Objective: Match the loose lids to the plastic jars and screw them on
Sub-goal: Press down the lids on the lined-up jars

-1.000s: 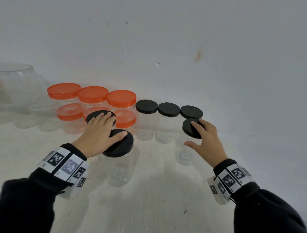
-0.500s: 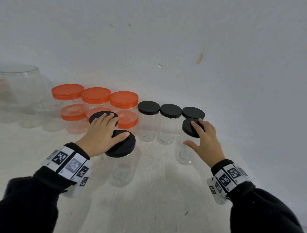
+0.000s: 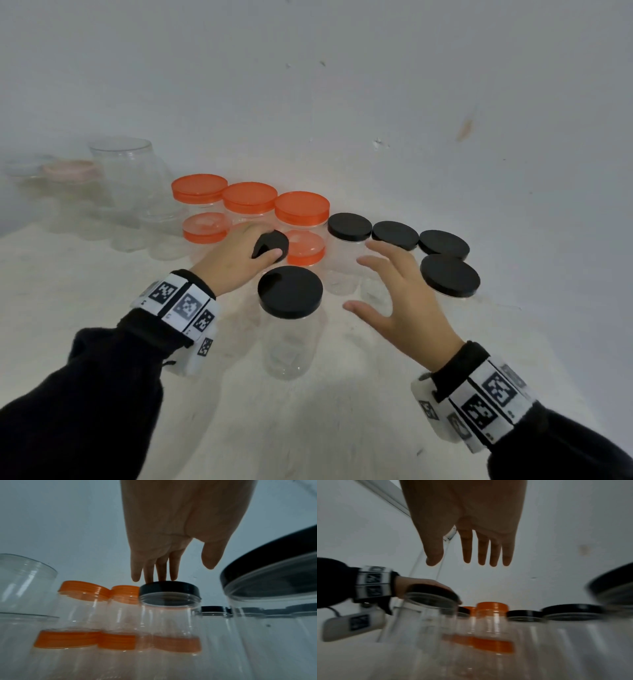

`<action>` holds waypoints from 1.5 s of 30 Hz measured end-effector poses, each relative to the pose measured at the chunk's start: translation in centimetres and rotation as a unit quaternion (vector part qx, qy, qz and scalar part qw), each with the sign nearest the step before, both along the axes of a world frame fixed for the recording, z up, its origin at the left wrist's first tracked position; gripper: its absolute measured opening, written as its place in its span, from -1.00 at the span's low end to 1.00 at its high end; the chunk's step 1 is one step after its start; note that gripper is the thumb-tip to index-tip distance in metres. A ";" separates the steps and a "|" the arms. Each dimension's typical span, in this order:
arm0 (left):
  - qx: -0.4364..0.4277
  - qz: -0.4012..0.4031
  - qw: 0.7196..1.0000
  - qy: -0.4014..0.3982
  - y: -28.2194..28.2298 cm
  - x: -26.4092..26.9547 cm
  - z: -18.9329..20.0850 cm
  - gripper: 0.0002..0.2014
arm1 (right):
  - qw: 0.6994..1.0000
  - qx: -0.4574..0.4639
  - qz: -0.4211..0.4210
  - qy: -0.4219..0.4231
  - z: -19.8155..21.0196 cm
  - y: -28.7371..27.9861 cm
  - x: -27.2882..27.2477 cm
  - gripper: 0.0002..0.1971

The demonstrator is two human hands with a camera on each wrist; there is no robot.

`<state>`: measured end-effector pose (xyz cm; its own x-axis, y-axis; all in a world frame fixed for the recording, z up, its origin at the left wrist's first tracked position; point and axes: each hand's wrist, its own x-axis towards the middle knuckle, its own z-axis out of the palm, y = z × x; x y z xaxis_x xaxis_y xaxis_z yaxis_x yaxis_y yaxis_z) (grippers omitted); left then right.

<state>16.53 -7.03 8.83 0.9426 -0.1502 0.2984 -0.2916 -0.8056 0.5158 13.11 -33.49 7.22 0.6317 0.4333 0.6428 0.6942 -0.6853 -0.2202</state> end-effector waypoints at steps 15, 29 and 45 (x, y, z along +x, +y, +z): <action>-0.149 0.054 0.987 -0.021 1.8 0.8 -4.0 -0.49 | 0.998 -0.046 0.026 0.031 -3.6 6.6 0.3 -0.46; -0.238 -0.043 0.970 -0.014 -4.1 1.8 -4.9 -0.49 | 0.974 -0.131 -0.167 -0.084 -3.6 -1.1 3.2 -0.34; -0.241 -0.089 0.966 -0.023 -7.1 3.4 -5.1 -0.47 | 0.970 -0.140 -0.177 -0.084 -4.1 -1.9 4.4 -0.32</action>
<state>19.96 -14.15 3.69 0.8987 -0.1412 0.4153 -0.4348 -0.4106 0.8014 17.53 -35.39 3.15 0.6691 0.3802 0.6385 0.4135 -0.9044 0.1051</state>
